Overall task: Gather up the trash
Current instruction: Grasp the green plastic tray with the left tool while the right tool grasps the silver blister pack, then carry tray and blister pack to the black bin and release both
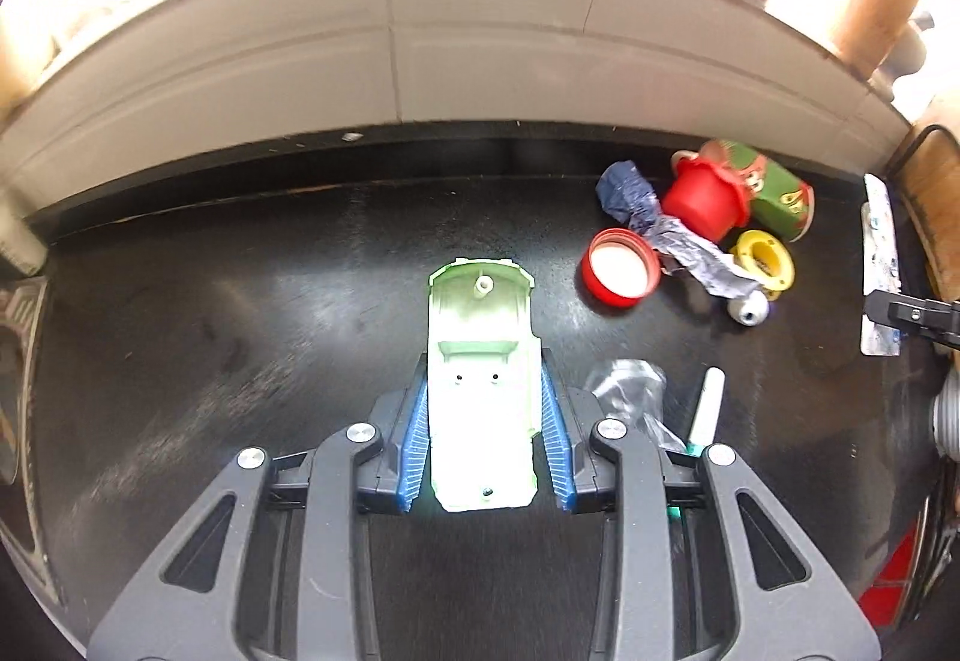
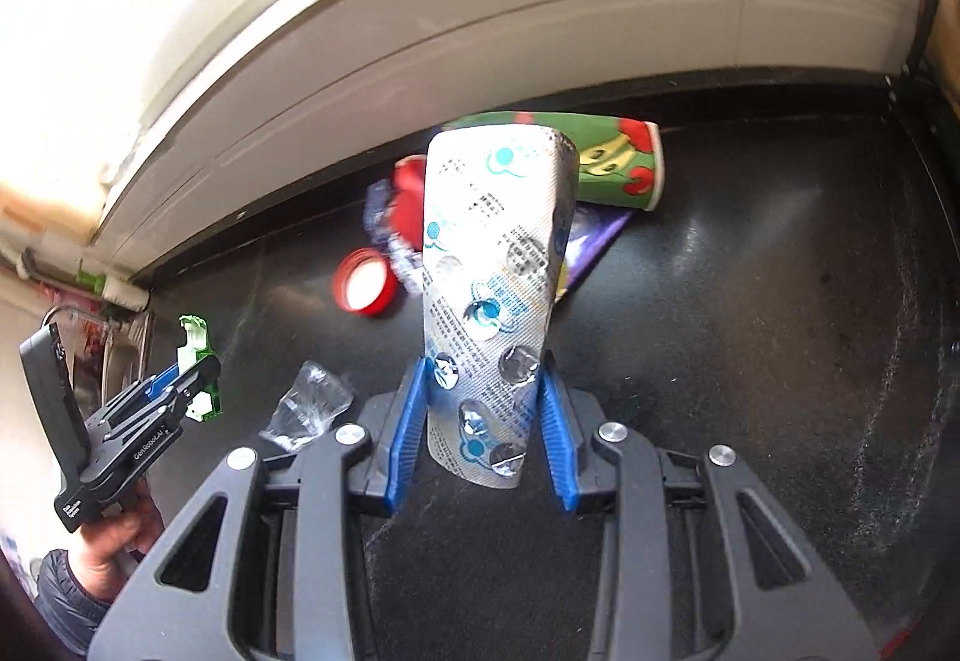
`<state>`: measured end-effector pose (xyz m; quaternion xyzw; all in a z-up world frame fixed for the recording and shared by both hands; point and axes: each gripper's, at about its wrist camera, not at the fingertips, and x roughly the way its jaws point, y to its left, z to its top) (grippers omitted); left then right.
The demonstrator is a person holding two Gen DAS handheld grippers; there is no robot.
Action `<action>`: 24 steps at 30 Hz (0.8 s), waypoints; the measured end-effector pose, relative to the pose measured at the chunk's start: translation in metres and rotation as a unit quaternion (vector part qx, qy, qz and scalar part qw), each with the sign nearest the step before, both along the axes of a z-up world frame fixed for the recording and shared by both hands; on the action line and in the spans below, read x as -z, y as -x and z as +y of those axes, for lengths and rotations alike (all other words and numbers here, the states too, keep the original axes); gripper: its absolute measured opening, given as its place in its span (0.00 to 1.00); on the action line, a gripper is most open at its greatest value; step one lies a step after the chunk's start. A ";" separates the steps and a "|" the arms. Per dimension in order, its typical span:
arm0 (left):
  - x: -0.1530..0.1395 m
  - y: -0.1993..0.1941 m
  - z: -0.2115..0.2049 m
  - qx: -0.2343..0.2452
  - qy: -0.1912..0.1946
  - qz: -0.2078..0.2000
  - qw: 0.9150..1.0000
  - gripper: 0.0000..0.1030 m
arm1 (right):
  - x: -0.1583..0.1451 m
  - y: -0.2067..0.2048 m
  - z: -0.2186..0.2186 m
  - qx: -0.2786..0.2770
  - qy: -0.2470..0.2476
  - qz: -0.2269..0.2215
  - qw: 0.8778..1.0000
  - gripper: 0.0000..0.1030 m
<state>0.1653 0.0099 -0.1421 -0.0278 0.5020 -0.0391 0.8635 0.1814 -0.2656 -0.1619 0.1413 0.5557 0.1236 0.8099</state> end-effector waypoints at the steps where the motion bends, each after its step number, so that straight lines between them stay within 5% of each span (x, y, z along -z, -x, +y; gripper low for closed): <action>1: -0.006 0.007 0.002 -0.002 0.000 -0.002 1.000 0.31 | -0.005 0.004 0.005 -0.012 0.001 -0.005 1.000 0.35; 8: -0.040 0.073 0.020 -0.043 -0.008 -0.021 0.999 0.32 | -0.033 0.031 0.061 -0.107 0.008 -0.030 0.994 0.35; 14: -0.056 0.146 0.061 -0.111 -0.009 -0.026 0.993 0.32 | -0.049 0.066 0.143 -0.213 0.009 -0.044 0.976 0.35; 20: -0.066 0.227 0.118 -0.204 -0.017 -0.026 0.979 0.32 | -0.053 0.118 0.241 -0.329 0.005 -0.046 0.943 0.35; 24: -0.069 0.290 0.161 -0.278 -0.021 -0.022 0.960 0.31 | -0.055 0.165 0.310 -0.413 0.001 -0.046 0.909 0.35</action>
